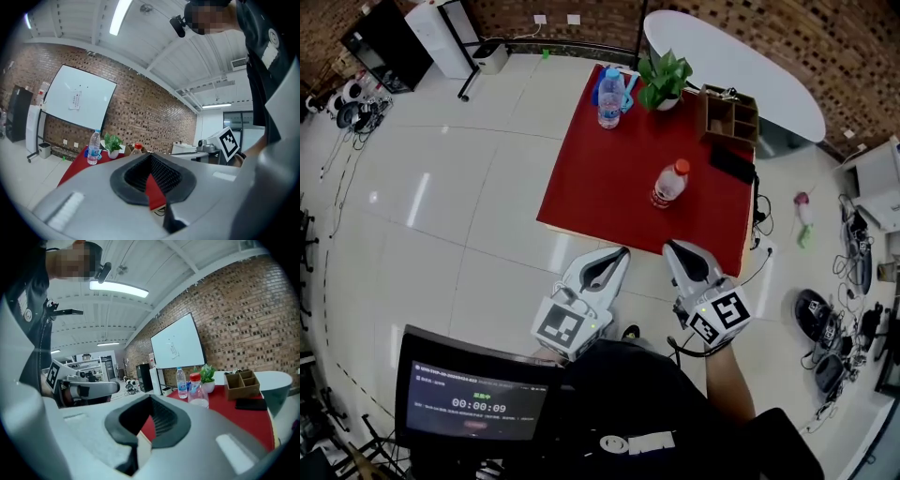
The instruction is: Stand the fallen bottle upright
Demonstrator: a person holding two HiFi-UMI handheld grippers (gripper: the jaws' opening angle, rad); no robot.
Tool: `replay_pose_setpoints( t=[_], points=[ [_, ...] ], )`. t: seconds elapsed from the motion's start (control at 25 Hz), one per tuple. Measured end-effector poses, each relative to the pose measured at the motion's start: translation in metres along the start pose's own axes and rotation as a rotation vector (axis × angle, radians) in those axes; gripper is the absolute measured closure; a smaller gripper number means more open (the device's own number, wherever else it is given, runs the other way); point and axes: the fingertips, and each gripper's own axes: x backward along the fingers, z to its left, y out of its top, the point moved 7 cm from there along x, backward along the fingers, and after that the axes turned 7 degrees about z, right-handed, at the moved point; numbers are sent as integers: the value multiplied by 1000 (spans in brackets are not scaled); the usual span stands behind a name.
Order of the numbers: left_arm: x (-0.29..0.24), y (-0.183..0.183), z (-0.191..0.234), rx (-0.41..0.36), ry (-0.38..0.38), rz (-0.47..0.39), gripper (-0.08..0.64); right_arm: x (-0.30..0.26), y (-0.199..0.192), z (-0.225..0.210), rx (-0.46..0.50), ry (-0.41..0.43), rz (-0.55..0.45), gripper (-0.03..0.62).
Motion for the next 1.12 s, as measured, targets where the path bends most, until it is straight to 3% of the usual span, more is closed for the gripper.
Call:
replay_pose_setpoints(
  t=[0.2,0.44,0.64,0.88,1.12],
  points=[
    [9,-14,-40,-17,-6,16,555,36,-22,17,-20,36,-16,589],
    [30,-33,-124,-75,13,8,555,110,-56,41,-24,72,-57,589],
    [56,-34,-180,-95,41,16,555,161,-58,69,-3,104,-78,589],
    [78,-28,-217,-100,30,-11,555,196,-51,116,48,130,-108,589],
    [93,-36,-224,-77,-24,-11,555,203,-63,137,12,87,-102,589]
  ],
)
